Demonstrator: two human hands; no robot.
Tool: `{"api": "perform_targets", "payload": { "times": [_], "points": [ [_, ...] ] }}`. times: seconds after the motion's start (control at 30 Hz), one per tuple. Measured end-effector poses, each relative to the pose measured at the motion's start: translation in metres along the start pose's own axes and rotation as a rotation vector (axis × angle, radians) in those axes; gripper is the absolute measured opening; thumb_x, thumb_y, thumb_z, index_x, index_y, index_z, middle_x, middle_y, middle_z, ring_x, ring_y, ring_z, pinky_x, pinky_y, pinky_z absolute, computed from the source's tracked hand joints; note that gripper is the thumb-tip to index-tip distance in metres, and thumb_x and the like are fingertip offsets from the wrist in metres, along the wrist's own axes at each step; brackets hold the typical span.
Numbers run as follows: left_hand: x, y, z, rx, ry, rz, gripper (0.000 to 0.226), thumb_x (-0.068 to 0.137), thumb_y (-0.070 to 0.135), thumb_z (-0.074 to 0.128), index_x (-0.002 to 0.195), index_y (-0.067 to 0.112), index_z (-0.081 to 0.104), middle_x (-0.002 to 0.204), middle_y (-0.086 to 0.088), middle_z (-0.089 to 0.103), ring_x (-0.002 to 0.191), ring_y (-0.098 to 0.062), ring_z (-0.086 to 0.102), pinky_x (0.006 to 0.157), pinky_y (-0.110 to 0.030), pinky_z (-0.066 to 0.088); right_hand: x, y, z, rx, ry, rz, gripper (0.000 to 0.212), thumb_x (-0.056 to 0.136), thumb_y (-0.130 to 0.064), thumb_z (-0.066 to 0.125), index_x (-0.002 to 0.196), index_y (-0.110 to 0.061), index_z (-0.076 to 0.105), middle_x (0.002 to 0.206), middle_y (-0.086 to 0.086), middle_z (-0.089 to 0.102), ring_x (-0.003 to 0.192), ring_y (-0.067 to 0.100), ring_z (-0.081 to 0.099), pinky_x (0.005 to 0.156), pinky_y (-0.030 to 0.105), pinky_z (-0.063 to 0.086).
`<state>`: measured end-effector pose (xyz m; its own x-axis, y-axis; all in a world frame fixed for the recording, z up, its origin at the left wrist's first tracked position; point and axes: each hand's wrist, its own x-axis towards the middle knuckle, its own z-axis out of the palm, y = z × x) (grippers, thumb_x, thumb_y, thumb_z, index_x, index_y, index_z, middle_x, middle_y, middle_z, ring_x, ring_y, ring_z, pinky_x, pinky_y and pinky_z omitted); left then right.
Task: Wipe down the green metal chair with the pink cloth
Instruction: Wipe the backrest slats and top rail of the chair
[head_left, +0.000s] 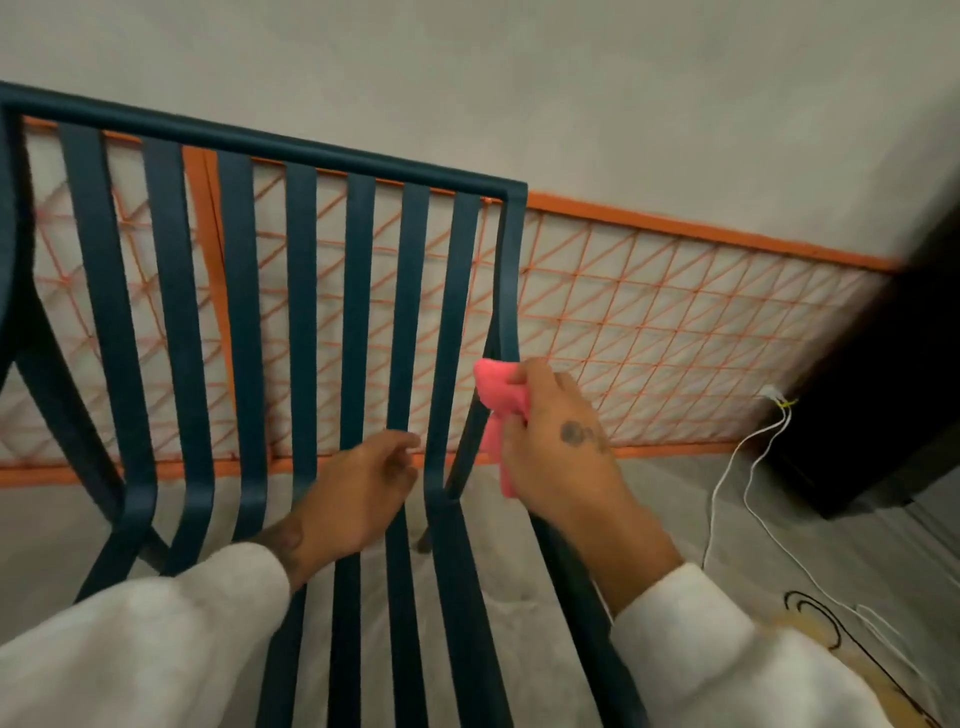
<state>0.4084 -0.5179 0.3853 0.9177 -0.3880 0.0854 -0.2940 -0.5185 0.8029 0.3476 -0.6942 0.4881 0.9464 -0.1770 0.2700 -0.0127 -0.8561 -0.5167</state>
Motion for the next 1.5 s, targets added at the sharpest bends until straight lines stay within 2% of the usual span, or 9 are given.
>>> {"api": "perform_targets", "payload": {
  "times": [0.1, 0.33, 0.7, 0.77, 0.9, 1.17, 1.3, 1.43, 1.5],
  "points": [
    [0.007, 0.030, 0.011, -0.006, -0.063, 0.021, 0.039, 0.098, 0.016, 0.052, 0.137, 0.023, 0.050, 0.124, 0.008, 0.060, 0.114, -0.011, 0.059, 0.101, -0.029, 0.048, 0.043, 0.022, -0.010, -0.205, 0.123, -0.074, 0.034, 0.096, -0.011, 0.049, 0.129, -0.019, 0.048, 0.124, 0.006, 0.049, 0.106, 0.028, 0.053, 0.090, 0.040, 0.049],
    [0.025, 0.059, 0.052, -0.152, -0.074, -0.090, 0.047, 0.095, -0.001, 0.043, 0.135, 0.019, 0.054, 0.124, 0.001, 0.064, 0.108, -0.010, 0.058, 0.082, -0.013, 0.044, 0.043, 0.069, 0.024, -0.172, -0.306, 0.079, 0.045, 0.087, -0.001, 0.054, 0.125, -0.025, 0.048, 0.120, 0.007, 0.045, 0.112, 0.032, 0.052, 0.095, 0.041, 0.046],
    [-0.073, 0.111, 0.088, -0.384, -0.087, -0.268, 0.037, 0.095, 0.014, 0.058, 0.129, 0.027, 0.060, 0.126, 0.009, 0.061, 0.094, -0.005, 0.064, 0.085, -0.030, 0.057, -0.154, 0.103, -0.053, -0.065, -0.490, -0.134, 0.051, 0.089, -0.002, 0.050, 0.126, -0.038, 0.049, 0.119, -0.008, 0.042, 0.099, 0.013, 0.050, 0.084, 0.017, 0.041],
    [-0.104, 0.124, 0.102, -0.294, -0.058, -0.213, 0.047, 0.094, 0.018, 0.059, 0.138, 0.032, 0.051, 0.128, 0.016, 0.053, 0.085, -0.002, 0.063, 0.083, -0.025, 0.056, -0.180, 0.105, -0.060, -0.051, -0.443, -0.146, 0.048, 0.088, -0.004, 0.053, 0.123, -0.038, 0.053, 0.119, -0.009, 0.042, 0.101, 0.015, 0.051, 0.085, 0.022, 0.044],
    [-0.144, 0.142, 0.128, -0.299, 0.056, -0.232, 0.047, 0.094, 0.020, 0.060, 0.139, 0.032, 0.051, 0.140, 0.008, 0.052, 0.122, -0.009, 0.054, 0.106, -0.030, 0.044, -0.212, 0.113, -0.050, 0.121, -0.288, -0.046, 0.040, 0.085, -0.002, 0.061, 0.115, -0.028, 0.066, 0.121, -0.004, 0.048, 0.101, 0.010, 0.051, 0.084, 0.003, 0.037],
    [-0.173, 0.152, 0.129, -0.476, -0.118, -0.365, 0.066, 0.089, 0.004, 0.067, 0.141, 0.037, 0.044, 0.100, -0.002, 0.066, 0.094, -0.017, 0.066, 0.081, -0.037, 0.059, -0.290, 0.124, -0.025, 0.321, -0.111, 0.056, 0.038, 0.080, 0.014, 0.063, 0.100, -0.015, 0.074, 0.117, -0.003, 0.050, 0.108, -0.021, 0.043, 0.086, -0.003, 0.035],
    [-0.176, 0.155, 0.132, -0.471, -0.075, -0.391, 0.076, 0.088, 0.002, 0.066, 0.146, 0.040, 0.034, 0.088, -0.010, 0.073, 0.086, -0.025, 0.071, 0.079, -0.041, 0.061, -0.300, 0.114, -0.016, 0.383, -0.034, 0.184, 0.029, 0.085, 0.010, 0.063, 0.096, -0.013, 0.076, 0.111, -0.004, 0.051, 0.103, -0.021, 0.045, 0.081, -0.003, 0.038],
    [-0.172, 0.160, 0.127, -0.327, -0.121, -0.361, 0.086, 0.082, 0.011, 0.073, 0.149, 0.034, 0.025, 0.093, -0.006, 0.073, 0.081, -0.016, 0.069, 0.069, -0.015, 0.056, -0.269, 0.105, -0.026, 0.423, -0.018, 0.201, 0.023, 0.090, 0.000, 0.063, 0.099, -0.015, 0.078, 0.114, -0.005, 0.049, 0.097, -0.001, 0.052, 0.083, 0.000, 0.041],
    [-0.168, 0.160, 0.126, -0.307, -0.136, -0.364, 0.091, 0.075, 0.017, 0.079, 0.147, 0.035, 0.027, 0.103, -0.007, 0.071, 0.089, -0.022, 0.070, 0.081, -0.034, 0.059, -0.256, 0.106, -0.029, 0.453, -0.008, 0.232, 0.023, 0.089, 0.002, 0.061, 0.091, -0.012, 0.080, 0.115, -0.004, 0.052, 0.096, 0.000, 0.055, 0.082, 0.002, 0.043]
  ]
}}
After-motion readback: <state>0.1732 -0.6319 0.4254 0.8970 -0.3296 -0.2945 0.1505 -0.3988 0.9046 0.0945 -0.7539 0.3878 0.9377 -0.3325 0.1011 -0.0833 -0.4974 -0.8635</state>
